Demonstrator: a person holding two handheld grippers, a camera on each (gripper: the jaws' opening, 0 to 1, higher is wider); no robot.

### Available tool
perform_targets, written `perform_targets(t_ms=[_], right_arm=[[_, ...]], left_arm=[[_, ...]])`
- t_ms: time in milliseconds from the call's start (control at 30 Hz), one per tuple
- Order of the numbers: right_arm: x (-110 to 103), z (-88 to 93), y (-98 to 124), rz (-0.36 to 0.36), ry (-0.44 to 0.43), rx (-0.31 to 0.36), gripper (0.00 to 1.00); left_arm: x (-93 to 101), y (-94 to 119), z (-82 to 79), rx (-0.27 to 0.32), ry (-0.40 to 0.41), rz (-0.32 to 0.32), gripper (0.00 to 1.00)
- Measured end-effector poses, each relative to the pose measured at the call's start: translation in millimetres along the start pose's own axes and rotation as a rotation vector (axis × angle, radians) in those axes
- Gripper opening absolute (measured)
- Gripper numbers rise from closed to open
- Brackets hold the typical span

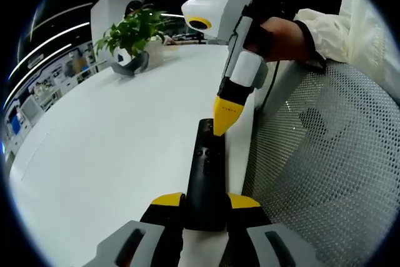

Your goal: Press the specified remote control buttons in sequence, fully releasing each button before pressing the next.

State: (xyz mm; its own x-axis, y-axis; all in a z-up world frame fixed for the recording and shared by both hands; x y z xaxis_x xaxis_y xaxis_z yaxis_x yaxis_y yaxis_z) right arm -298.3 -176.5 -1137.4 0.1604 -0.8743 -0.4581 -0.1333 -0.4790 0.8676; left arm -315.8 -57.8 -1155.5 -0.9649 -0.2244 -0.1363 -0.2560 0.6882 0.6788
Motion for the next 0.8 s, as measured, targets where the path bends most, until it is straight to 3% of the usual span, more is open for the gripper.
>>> perform_targets(t_ms=[267,500,800], right_arm=[[-1.3,0.5,-2.5,0.007,0.033,-0.006,0.00],[-0.3,0.6,-2.3,-0.011,0.001,-0.011,0.00],[-2.2,1.9,-3.7,0.008,0.049,-0.010,0.00]], left_arm=[[0.0,-0.3,0.1,0.001,0.000,0.000,0.25],[0.0,-0.3,0.0,0.002,0.000,0.001,0.25],[0.1,-0.3,0.4,0.004,-0.001,0.001,0.25]])
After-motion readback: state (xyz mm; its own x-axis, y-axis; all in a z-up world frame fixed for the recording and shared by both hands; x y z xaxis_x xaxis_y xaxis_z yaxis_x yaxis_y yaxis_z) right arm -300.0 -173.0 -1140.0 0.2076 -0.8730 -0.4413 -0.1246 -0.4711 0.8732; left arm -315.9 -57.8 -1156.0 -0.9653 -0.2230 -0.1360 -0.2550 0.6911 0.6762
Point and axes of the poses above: the point that each gripper's makers call its tool centre point, and the gripper's own axes: y roughly backward along the fingers, x roughly to its right, z roughly out of its underside, the point moved 5 cm from there along y, roughly backward along the fingers, and after that the axes turned 11 degrees about -y, right-handed, at the moved point
